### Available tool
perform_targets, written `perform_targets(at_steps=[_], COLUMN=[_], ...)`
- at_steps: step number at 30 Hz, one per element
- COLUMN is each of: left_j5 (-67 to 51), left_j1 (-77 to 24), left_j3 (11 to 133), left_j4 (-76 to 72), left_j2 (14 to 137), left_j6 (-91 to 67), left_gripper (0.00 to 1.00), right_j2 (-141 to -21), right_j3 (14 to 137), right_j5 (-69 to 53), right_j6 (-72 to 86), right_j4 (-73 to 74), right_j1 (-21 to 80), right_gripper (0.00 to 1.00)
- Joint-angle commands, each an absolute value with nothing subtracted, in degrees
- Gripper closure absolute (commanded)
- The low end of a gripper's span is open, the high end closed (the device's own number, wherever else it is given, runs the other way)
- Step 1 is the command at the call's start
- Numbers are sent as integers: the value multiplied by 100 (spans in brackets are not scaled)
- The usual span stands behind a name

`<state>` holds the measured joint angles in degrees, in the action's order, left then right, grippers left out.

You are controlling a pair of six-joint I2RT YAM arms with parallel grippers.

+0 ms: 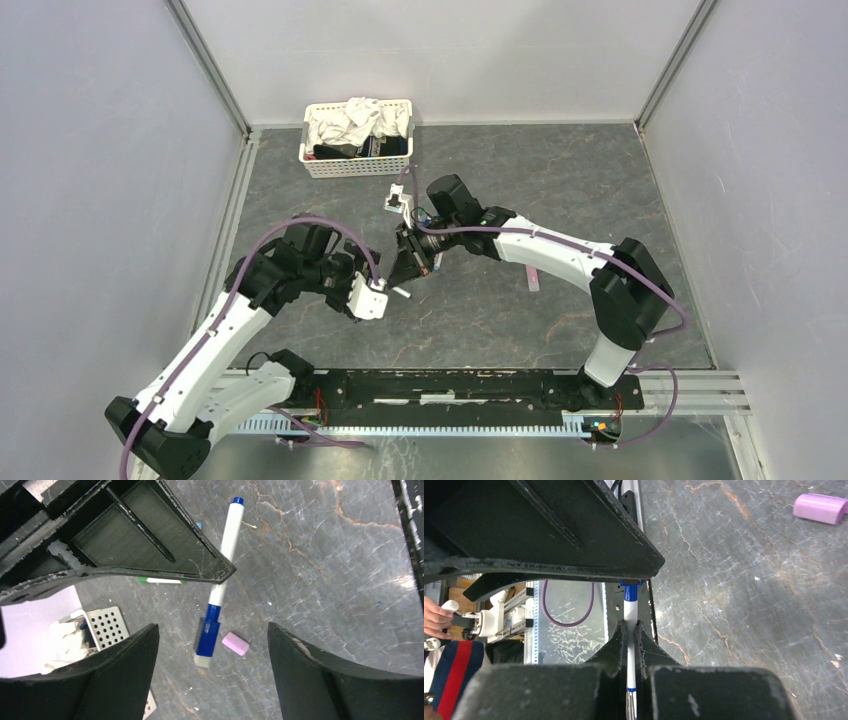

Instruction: Open the pen caps

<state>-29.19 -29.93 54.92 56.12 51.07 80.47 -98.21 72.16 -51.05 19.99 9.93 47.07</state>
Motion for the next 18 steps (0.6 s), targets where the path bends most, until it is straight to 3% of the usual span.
perform_targets(at_steps=[1,5,13,16,18], left_j5=[-2782,-2716,-2661,-2669,-2709], left_j1=[-3054,-3092,-3128,-3129,-3134], left_j3=[5309,5093,4966,4957,4957], left_j4=[5295,5294,5323,5262,5161], left_j2=[4927,4781,4755,4757,4740], left_j6=[8844,9234,9398,9360,9261], left_gripper=[20,43,64,82,97], right_j2=[-9957,-10110,-10260,-10300,-10324], right_j3=[7500,7626,7758,7766,7728], right_j5=[-5464,-5528,-5590,-5624,-5634], right_j6=[2222,2299,2426,2506,2577], right_j4=[666,675,633,562,462], right_j1=[4774,4790,4790,4791,4797], right_gripper=[100,100,100,97,87])
